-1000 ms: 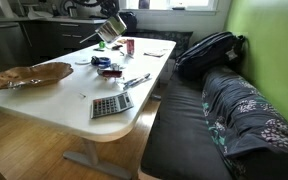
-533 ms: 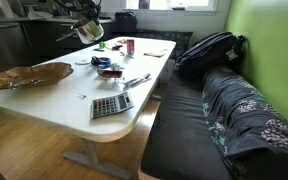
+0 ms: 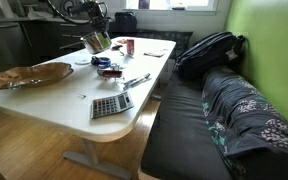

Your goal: Pour the content in the pot on the table

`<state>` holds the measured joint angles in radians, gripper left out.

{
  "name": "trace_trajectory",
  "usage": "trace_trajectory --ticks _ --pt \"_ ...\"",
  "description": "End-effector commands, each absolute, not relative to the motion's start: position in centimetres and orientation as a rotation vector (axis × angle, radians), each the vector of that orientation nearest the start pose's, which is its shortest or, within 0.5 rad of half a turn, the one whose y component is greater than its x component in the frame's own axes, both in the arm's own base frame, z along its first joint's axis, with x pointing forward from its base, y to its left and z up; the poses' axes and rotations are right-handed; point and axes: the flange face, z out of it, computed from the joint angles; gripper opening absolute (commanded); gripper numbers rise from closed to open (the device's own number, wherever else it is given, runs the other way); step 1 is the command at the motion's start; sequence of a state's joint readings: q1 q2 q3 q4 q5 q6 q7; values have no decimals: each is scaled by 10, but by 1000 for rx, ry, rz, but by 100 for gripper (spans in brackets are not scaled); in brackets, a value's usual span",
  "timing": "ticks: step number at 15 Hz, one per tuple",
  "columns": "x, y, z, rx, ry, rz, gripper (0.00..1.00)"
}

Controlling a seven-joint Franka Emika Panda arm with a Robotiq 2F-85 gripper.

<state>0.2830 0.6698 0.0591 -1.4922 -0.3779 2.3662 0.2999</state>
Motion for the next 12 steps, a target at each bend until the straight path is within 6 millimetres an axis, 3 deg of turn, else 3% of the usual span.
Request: trace_trajectory --ticks 1,2,3,5,8,12 --pt "725 203 285 -3253 -142 -350 1" --pt "711 212 279 -3270 -288 -383 1" --pt "716 205 277 -3271 -268 -383 5" --pt "717 206 278 -3273 -270 -385 1" --pt "719 197 301 -3127 -76 -356 1" --pt "734 144 321 -3039 216 -321 1"
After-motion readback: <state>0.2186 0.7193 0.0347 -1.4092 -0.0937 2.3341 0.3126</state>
